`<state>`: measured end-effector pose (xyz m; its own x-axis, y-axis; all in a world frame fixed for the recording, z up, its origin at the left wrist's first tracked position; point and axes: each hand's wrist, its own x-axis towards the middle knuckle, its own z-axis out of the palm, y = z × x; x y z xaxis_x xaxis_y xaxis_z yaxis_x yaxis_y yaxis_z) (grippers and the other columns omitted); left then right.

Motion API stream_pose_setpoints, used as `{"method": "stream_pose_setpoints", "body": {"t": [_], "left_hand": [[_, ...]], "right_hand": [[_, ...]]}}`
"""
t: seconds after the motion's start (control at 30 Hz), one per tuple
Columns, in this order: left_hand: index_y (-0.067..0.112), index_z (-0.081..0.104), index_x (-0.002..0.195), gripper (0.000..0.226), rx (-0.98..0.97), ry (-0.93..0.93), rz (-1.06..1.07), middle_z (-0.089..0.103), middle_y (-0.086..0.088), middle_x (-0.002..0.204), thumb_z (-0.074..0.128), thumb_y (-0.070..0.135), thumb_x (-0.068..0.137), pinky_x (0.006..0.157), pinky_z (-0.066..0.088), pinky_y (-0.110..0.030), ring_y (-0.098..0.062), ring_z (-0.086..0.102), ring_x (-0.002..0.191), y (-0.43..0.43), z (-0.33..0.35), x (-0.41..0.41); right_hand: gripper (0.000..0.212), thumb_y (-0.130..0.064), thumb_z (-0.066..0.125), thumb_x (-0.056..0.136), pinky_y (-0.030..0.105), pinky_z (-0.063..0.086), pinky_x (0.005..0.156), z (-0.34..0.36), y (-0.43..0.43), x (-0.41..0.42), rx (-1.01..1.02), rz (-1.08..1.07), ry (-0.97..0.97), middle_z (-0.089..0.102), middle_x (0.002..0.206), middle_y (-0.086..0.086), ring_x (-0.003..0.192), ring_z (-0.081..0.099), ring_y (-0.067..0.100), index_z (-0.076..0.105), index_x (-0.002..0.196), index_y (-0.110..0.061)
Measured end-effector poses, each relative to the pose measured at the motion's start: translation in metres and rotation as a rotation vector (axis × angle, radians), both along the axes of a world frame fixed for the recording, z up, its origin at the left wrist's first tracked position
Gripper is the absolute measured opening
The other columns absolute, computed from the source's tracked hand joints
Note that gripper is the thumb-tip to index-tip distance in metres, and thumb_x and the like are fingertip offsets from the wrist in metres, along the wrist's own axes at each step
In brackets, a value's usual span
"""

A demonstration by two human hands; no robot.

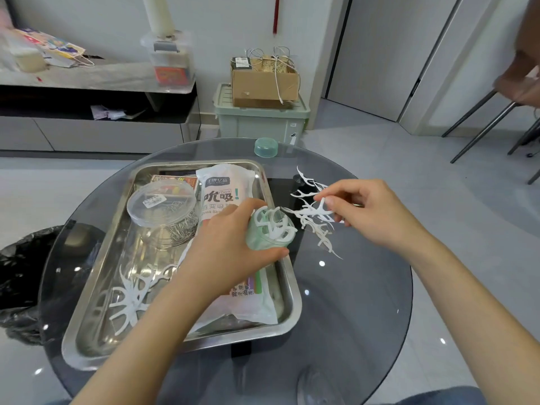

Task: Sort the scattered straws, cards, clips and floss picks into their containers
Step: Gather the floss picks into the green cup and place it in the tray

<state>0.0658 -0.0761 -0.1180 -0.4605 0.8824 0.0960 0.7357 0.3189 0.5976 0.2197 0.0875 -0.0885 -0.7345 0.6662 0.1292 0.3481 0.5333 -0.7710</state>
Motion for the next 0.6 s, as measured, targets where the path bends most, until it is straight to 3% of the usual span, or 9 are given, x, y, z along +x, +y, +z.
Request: {"method": "stream_pose_setpoints", "body": {"t": [0.1, 0.23, 0.43, 0.5, 0.6], "left_hand": [[0.038, 0.044, 0.127, 0.07, -0.003, -0.006, 0.004, 0.057, 0.007, 0.114, 0.07, 0.06, 0.066, 0.097, 0.044, -0.039, -0.018, 0.055, 0.106, 0.0, -0.002, 0.002], [0.04, 0.046, 0.125, 0.067, 0.039, 0.005, -0.014, 0.054, 0.007, 0.111, 0.075, 0.054, 0.066, 0.098, 0.041, -0.038, -0.016, 0.054, 0.105, 0.0, -0.005, 0.009], [0.04, 0.049, 0.125, 0.067, 0.118, -0.008, -0.036, 0.051, 0.009, 0.101, 0.075, 0.051, 0.064, 0.074, 0.039, -0.013, -0.004, 0.052, 0.09, 0.001, -0.008, 0.015], [0.039, 0.05, 0.126, 0.068, 0.138, -0.007, -0.009, 0.051, 0.008, 0.102, 0.075, 0.05, 0.064, 0.075, 0.039, -0.015, -0.005, 0.053, 0.09, 0.001, -0.009, 0.015], [0.038, 0.048, 0.127, 0.069, 0.14, -0.008, 0.029, 0.052, 0.008, 0.105, 0.073, 0.055, 0.064, 0.085, 0.041, -0.025, -0.008, 0.053, 0.095, 0.001, -0.008, 0.013]], "right_hand": [[0.024, -0.013, 0.06, 0.09, 0.021, 0.05, 0.064, 0.004, -0.011, 0.0, 0.042, 0.071, 0.002, 0.063, 0.072, -0.015, 0.063, 0.061, 0.009, 0.072, 0.084, -0.033], [0.017, -0.011, 0.066, 0.086, 0.022, 0.05, 0.07, 0.002, -0.028, -0.006, 0.149, 0.1, 0.02, 0.064, 0.075, -0.011, 0.07, 0.061, 0.012, 0.075, 0.086, -0.025], [0.009, -0.002, 0.07, 0.082, 0.024, 0.056, 0.065, -0.007, -0.047, -0.021, 0.018, 0.097, 0.213, 0.069, 0.071, 0.001, 0.062, 0.065, 0.01, 0.066, 0.081, -0.009], [0.008, -0.001, 0.062, 0.087, 0.021, 0.055, 0.066, -0.01, -0.049, -0.022, -0.01, 0.142, 0.227, 0.07, 0.072, 0.003, 0.063, 0.066, 0.011, 0.067, 0.084, -0.007], [0.013, -0.007, 0.062, 0.088, 0.012, 0.048, 0.069, -0.01, -0.045, -0.02, 0.177, 0.131, 0.231, 0.071, 0.079, -0.009, 0.071, 0.064, 0.002, 0.073, 0.088, -0.015]]}}
